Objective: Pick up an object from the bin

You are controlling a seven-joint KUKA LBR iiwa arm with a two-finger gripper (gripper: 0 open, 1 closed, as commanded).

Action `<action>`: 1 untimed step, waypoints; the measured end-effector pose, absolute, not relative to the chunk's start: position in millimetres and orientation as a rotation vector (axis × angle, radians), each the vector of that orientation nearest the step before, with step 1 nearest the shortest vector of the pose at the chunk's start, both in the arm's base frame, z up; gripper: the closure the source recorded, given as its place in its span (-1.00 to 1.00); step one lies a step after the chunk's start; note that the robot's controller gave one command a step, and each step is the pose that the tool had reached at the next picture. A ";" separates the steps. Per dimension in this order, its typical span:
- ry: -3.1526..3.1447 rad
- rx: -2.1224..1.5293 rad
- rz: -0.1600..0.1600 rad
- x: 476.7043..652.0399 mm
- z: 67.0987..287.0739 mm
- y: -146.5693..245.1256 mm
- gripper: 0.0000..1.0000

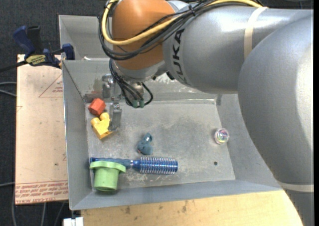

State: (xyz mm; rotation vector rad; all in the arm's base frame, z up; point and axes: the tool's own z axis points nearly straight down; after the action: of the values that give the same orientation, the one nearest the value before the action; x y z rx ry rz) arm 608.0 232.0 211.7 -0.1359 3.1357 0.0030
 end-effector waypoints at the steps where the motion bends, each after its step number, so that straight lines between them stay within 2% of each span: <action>1: 3.142 -0.221 -0.002 572.9 116.1 229.5 -1.00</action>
Offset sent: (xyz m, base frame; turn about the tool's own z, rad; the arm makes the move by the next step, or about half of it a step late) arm -0.0325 -0.0021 -0.0900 -0.0549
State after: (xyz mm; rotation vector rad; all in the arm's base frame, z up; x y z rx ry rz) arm 572.9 229.5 116.1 -0.2211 3.1423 -0.0024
